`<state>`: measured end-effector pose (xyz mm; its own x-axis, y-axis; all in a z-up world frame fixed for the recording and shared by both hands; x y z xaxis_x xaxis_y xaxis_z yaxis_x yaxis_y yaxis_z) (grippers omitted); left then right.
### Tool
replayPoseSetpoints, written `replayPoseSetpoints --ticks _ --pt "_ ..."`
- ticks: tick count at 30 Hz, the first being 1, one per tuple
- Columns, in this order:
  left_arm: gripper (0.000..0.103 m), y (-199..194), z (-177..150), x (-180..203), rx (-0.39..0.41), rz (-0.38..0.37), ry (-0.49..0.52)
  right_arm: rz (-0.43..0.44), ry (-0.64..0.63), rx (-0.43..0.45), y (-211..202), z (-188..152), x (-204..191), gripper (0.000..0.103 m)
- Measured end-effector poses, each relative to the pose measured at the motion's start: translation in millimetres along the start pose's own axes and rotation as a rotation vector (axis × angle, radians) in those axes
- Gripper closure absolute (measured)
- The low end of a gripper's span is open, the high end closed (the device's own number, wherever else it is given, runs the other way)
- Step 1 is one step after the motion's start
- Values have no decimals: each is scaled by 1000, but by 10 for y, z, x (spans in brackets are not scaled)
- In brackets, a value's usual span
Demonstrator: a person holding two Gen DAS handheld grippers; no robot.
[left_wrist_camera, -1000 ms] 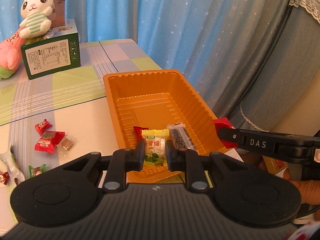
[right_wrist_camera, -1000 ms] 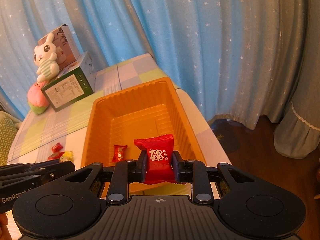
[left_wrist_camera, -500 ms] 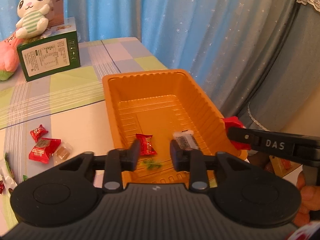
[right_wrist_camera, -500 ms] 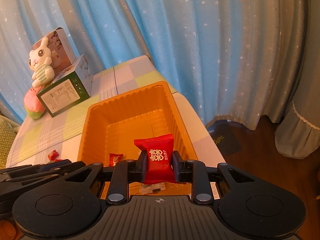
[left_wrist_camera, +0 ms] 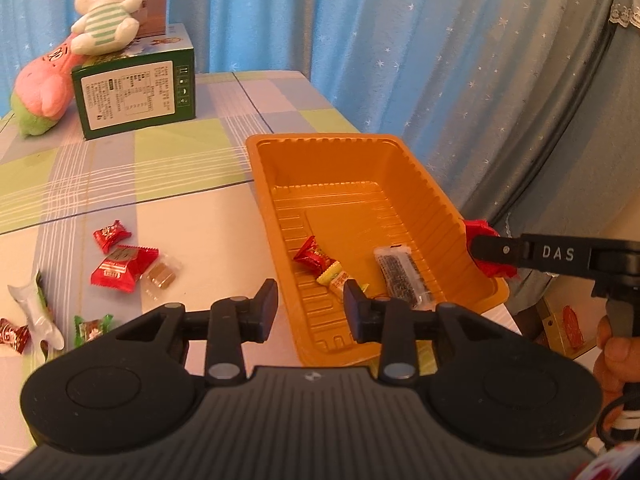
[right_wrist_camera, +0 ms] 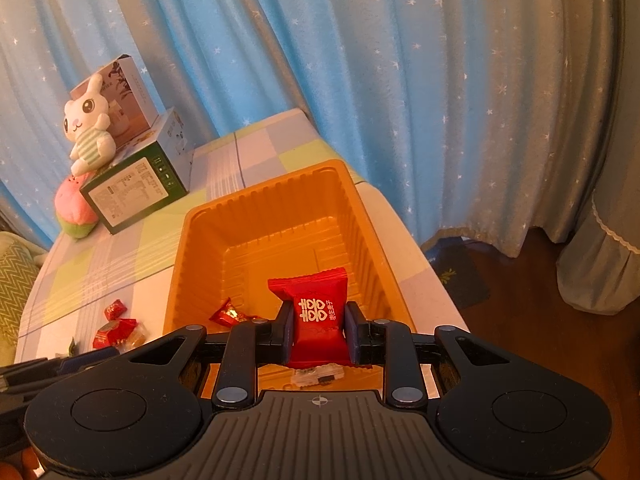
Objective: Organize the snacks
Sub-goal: 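Carry both candies over the orange tray and open both tools to release them, then withdraw both open tools from the tray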
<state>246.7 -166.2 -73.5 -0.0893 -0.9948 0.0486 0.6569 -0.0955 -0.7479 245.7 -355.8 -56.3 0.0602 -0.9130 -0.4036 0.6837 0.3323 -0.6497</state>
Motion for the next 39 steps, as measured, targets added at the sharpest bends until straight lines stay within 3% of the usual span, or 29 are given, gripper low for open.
replayPoseSetpoints --ticks 14,15,18,19,39 --pt "63 -25 -17 -82 6 5 -21 55 5 10 128 81 -126 76" --pt "61 -26 -19 -93 5 6 -23 74 8 8 143 85 -140 74" --pt "52 -41 -40 -136 5 14 -31 92 22 10 156 92 -153 44" --pt "51 -50 -50 -150 5 17 -34 91 27 17 144 88 -149 43" --pt "37 -616 -264 -584 40 65 -104 42 54 -7 -327 -344 -306 43"
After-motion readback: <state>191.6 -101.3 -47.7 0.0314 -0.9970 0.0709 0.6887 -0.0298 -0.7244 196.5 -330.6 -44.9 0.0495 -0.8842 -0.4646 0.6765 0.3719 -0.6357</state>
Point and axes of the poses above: each gripper's, at about its wrist camera, not at the fingertips, and y roughly the way its jaws point, x to its right, z to its top, the point moved 7 cm from there along y, roughly the way its jaws point, and after that the axes turned 10 degrees about z, right-handed, at the moved point
